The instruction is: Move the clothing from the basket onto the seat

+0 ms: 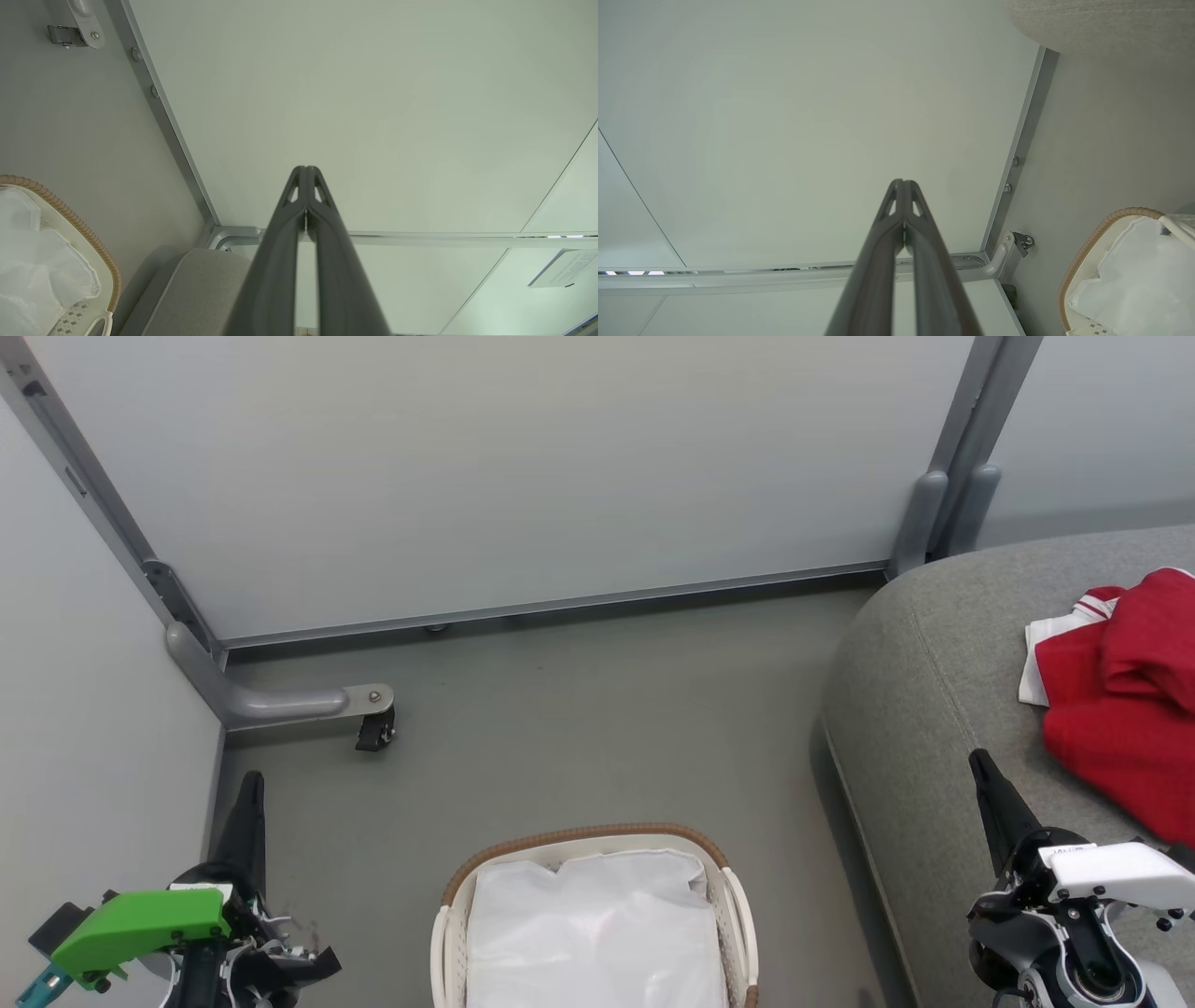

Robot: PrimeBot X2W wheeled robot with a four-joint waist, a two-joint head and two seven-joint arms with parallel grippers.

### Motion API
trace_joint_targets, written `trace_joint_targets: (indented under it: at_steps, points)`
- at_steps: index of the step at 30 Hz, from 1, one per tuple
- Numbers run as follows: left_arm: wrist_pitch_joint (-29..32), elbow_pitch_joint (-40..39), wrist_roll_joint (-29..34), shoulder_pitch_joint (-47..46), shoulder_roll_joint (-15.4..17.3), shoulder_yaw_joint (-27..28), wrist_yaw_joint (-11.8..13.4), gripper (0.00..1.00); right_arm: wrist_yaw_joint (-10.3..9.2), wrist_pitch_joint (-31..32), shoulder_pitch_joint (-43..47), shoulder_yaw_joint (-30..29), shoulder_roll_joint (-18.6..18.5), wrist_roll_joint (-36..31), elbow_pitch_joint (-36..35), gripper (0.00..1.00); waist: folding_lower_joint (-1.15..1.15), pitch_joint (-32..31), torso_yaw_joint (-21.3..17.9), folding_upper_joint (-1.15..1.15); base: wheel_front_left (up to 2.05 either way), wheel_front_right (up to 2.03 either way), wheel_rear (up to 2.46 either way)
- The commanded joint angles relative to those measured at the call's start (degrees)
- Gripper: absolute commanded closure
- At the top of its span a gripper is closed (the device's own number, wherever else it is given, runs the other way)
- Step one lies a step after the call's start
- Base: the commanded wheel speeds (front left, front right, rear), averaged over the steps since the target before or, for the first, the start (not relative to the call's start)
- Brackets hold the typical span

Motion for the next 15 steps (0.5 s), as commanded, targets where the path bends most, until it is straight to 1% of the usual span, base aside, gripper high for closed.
trace_joint_targets:
  at_steps: [1,15]
  points:
    - [0.2,-0.1,-0.2,-0.6,0.4,0.1,-0.4,1.0,-0.02,0.2,0.6,-0.1,-0.4,0.2,-0.2,1.0,0.0,0.0,0.0,0.0,0.0,0.0,0.0]
    - [0.2,-0.1,-0.2,-0.6,0.4,0.1,-0.4,1.0,-0.02,0.2,0.6,-0.1,-0.4,0.2,-0.2,1.0,0.0,0.0,0.0,0.0,0.0,0.0,0.0]
